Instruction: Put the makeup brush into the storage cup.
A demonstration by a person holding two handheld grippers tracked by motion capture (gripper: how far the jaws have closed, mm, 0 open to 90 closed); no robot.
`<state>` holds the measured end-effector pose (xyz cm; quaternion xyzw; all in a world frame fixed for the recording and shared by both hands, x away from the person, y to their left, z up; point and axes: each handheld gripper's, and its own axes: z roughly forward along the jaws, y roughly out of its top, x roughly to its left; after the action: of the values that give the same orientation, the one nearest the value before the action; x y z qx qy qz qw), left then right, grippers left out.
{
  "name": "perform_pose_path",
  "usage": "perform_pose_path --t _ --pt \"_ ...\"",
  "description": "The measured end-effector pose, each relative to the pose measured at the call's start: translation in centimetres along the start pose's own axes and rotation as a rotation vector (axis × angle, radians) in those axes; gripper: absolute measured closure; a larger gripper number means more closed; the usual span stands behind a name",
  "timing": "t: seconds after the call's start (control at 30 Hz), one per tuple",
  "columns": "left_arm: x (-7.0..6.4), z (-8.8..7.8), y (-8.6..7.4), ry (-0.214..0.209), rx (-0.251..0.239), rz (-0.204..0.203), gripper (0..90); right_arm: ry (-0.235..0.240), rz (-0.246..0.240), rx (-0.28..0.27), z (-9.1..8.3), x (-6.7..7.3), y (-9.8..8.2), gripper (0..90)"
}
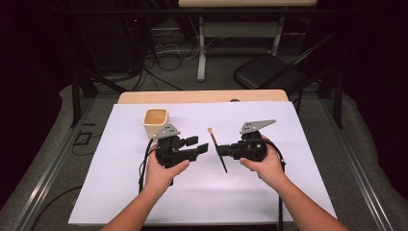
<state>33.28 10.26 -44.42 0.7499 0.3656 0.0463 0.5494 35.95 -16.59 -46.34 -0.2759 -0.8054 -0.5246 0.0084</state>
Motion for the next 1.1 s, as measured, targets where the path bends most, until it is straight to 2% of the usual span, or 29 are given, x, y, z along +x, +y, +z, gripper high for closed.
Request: perform_pose_path --t 0.3,0.5,0.9,1.1 --pt "0.2 0.1 0.2 -0.040 -0.032 -0.051 51.5 0.008 0.021 -0.054 0.0 0.1 -0.5 83.6" --pt "0.1 0.2 0.2 -0.057 -0.043 -0.057 54.2 0.005 0.032 -0.077 0.1 0.1 -0.6 83.7" --pt "0.2 0.9 0.1 -0.057 -0.060 -0.075 57.8 0.004 0.074 -0.125 0.5 0.0 -1.3 83.7" --pt "0.3 1.2 0.1 -0.053 -0.063 -0.085 58.2 0.007 0.079 -0.138 0.6 0.1 -1.3 83.6"
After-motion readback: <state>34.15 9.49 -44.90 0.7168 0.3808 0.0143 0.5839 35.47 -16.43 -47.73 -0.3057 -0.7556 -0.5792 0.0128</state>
